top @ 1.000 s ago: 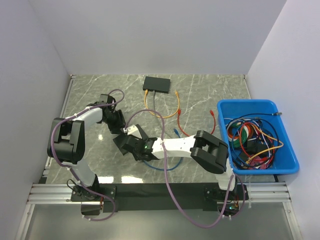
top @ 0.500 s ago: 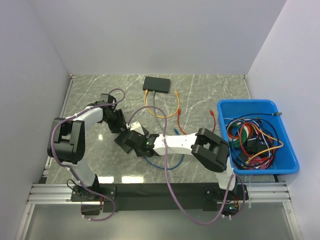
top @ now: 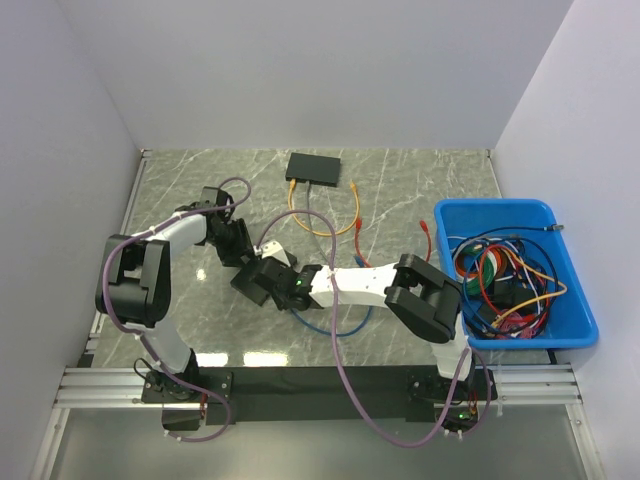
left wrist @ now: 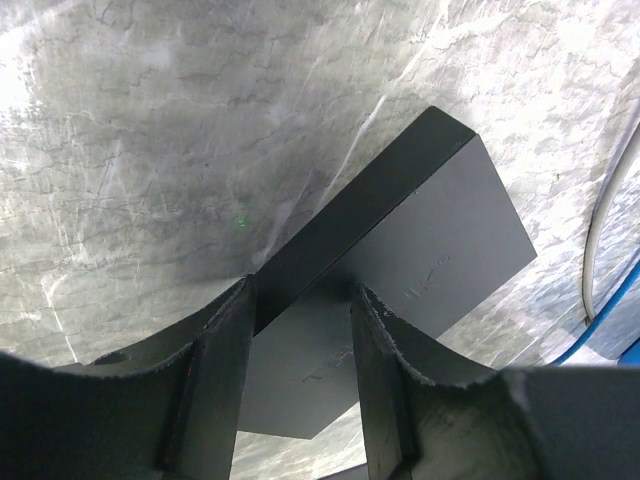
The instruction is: Insert the plug into the switch port
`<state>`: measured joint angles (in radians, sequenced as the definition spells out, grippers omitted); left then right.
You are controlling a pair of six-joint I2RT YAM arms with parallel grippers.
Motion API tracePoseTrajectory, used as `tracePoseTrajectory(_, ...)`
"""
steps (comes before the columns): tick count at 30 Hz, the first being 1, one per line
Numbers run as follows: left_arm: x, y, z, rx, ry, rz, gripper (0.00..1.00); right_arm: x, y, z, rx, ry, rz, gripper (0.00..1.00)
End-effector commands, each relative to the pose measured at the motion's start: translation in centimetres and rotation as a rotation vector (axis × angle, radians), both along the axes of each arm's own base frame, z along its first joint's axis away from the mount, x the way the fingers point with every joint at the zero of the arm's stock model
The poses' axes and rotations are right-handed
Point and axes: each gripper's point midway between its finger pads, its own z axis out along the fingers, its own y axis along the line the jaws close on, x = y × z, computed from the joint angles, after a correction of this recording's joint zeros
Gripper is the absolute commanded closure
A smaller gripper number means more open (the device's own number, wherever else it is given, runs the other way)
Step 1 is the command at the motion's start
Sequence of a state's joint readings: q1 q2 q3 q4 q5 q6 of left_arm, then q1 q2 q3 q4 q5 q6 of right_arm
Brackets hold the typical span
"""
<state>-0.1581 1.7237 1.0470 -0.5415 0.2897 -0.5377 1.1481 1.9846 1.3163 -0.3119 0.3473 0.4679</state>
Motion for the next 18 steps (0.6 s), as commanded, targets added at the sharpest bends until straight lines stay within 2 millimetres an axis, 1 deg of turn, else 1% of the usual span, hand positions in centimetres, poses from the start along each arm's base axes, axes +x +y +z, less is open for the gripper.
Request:
tracePoseTrajectory(1, -1.4, -0.4, -0.3, 0.008, 0.060, -0.037, 0.52, 2.0, 2.2, 4.4, 0.125, -0.101, 0.033, 1.00)
tracePoseTrajectory(4, -1.5, -0.6, -0.5, 0.003, 0.069, -0.046, 0.52, 1.8, 2.5, 4.6, 0.129, -0.103, 0.077, 1.00)
tracePoseTrajectory(5, -1.5, -0.7, -0.5, 0.004, 0.068, -0.049, 0.52, 1.8, 2.7, 5.0, 0.137, -0.109, 0.093, 1.00)
tracePoseTrajectory(7, -1.5, -0.7, -0.6, 0.014, 0.068, -0.057, 0.52, 1.4, 2.9, 5.2, 0.146, -0.106, 0.131, 1.00)
tracePoseTrajectory(14, -1.7, -1.1, -0.7, 0.024, 0.065, -0.083, 0.52, 0.7, 3.2, 5.1, 0.164, -0.096, 0.190, 1.00)
tracePoseTrajectory(18, -1.7, -1.4, -0.6, 0.025, 0.057, -0.099, 0.53, 0.7, 3.0, 4.8, 0.151, -0.098, 0.210, 1.00)
